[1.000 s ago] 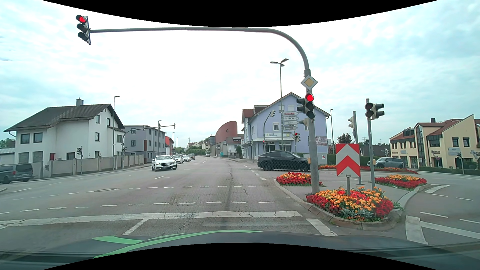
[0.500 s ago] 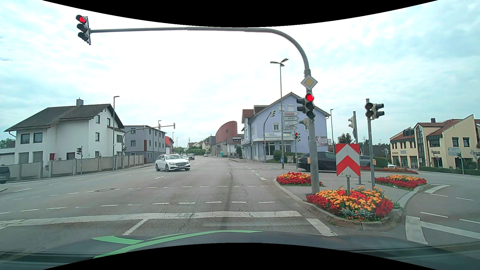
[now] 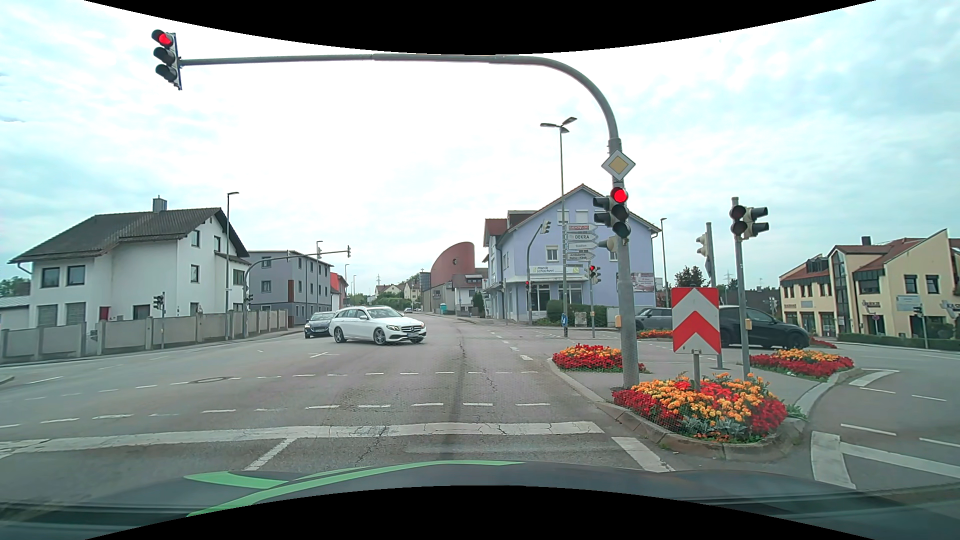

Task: Follow the waypoints while adhering to traffic rules and regulations

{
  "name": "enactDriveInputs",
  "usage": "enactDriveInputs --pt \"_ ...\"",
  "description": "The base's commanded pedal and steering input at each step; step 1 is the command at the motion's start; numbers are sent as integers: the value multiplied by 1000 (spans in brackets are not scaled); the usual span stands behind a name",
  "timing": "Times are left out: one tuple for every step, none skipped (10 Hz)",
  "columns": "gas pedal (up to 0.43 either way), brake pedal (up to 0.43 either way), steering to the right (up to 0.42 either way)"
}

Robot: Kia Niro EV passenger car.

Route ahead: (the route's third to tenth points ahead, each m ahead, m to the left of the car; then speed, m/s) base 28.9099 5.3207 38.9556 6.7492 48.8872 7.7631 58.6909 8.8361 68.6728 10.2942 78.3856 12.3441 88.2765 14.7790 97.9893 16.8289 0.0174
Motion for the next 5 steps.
enactDriveInputs --pt "0 238 5" --pt "0 238 4" --pt "0 244 4" --pt "0 238 5" --pt "0 238 4"
